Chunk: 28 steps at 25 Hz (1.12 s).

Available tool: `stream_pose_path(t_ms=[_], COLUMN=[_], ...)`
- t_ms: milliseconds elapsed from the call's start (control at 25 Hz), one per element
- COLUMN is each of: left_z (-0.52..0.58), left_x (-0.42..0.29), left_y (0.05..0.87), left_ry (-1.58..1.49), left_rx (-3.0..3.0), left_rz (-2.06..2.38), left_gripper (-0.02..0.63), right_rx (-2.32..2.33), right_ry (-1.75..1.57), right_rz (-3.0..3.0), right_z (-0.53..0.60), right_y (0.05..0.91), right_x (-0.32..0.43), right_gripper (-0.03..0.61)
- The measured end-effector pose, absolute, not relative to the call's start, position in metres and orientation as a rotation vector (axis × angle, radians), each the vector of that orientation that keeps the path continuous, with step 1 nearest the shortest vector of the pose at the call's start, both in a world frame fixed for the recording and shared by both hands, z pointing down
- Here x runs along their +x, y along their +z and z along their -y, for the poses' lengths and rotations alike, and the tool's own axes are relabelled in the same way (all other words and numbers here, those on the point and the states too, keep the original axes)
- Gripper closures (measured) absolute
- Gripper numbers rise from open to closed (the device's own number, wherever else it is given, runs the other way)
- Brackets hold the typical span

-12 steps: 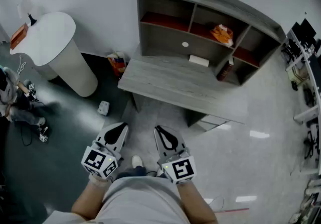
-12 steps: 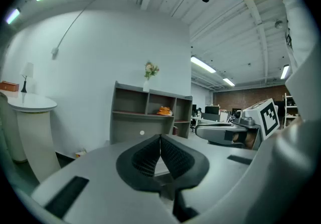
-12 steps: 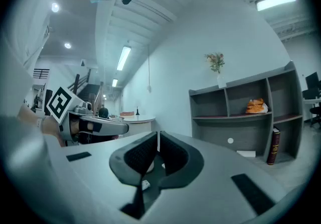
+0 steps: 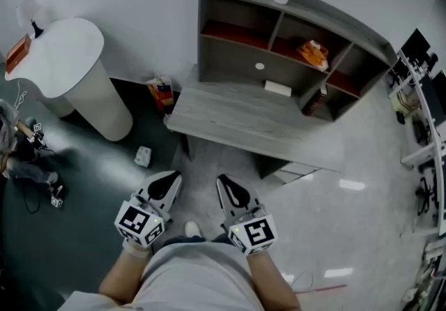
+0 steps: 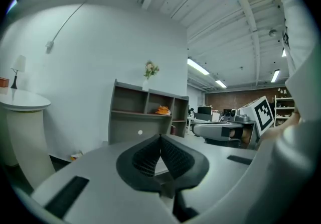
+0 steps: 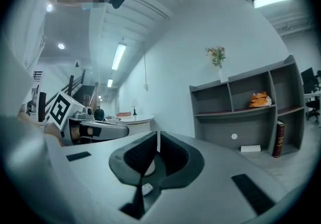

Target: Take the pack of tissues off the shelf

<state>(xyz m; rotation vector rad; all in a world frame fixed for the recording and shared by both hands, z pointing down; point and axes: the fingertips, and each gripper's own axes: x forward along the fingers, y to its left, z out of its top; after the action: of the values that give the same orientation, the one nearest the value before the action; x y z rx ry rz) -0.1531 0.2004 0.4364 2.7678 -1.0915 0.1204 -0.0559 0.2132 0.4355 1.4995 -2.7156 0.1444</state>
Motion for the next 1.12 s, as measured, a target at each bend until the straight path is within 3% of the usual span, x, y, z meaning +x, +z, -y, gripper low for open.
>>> stream_pose_path(t_ms=[720,1120], left_z=[-0.119,-0.005], left_x=[-0.192,-0.162], left_y=[0.457,0.462], left_ry=[0.144,0.158], left_rx=[2.723,2.677], left_rz=[1.195,1.227], left_gripper=[0.597,0.597], right_rx=[1.539,1.474], right_ry=[0.173,0.209], right_rz=[2.678,2.714], right_z=[-0.121,-0.003], right_y=[0.464,0.462], right_x=[-0.063,-0.037], right_gripper=[0.548,0.548])
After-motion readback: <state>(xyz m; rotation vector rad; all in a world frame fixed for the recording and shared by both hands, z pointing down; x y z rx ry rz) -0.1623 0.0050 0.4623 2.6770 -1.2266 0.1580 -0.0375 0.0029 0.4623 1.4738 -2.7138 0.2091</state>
